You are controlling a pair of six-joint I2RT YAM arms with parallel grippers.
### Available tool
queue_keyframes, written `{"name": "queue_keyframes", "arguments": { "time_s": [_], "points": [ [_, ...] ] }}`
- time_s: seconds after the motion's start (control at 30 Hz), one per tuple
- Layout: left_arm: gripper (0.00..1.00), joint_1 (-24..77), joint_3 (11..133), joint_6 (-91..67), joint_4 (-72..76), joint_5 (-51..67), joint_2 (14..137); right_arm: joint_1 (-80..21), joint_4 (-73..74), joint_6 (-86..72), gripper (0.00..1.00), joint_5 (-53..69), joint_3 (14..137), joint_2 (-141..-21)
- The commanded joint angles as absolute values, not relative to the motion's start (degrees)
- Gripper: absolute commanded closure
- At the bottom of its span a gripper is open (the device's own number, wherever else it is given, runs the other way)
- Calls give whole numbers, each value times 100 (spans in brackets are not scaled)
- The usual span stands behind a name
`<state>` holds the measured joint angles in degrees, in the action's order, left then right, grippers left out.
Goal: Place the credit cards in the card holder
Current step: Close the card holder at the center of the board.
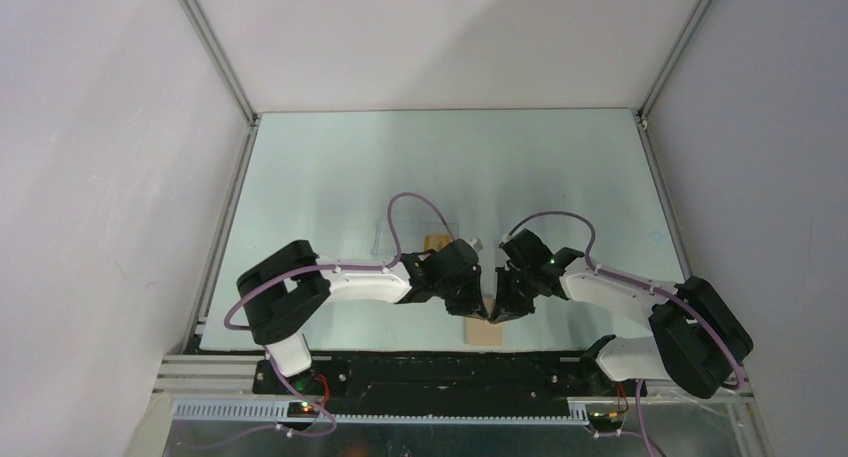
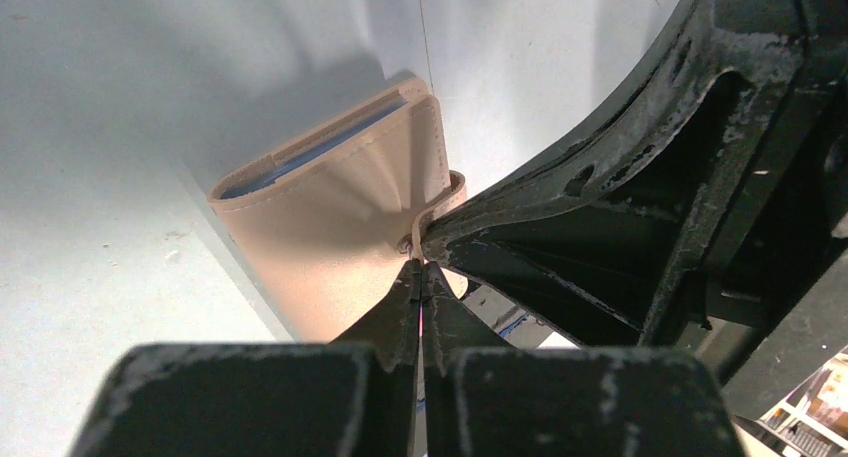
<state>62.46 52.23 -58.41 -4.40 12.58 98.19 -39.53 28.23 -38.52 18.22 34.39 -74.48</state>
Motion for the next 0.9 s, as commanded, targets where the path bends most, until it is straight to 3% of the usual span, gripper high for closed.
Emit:
{"name": "queue_keyframes", "arguments": {
  "time_s": [0.0, 0.87],
  "points": [
    [100, 6284, 5231, -5730, -398, 1214, 9706, -4005, 2627, -3796, 100, 1655, 3384, -7540],
    [100, 6356, 5215, -5883, -966, 975, 9989, -4102, 2497, -3837, 100, 1637, 3384, -7538]
  ]
}}
